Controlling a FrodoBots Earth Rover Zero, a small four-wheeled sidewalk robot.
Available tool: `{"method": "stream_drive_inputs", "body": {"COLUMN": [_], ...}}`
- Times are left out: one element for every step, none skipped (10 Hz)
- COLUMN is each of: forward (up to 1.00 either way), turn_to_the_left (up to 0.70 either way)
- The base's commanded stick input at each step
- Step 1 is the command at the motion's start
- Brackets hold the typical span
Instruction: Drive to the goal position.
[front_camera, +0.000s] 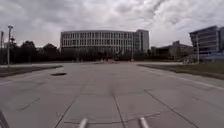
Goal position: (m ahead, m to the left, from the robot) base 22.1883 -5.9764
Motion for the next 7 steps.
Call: {"method": "stream_drive_inputs", "body": {"forward": [0.70, 0.70, 0.70, 0.70, 0.70, 0.70, 0.70], "turn_to_the_left": [0.00, 0.00, 0.00, 0.00, 0.00, 0.00, 0.00]}}
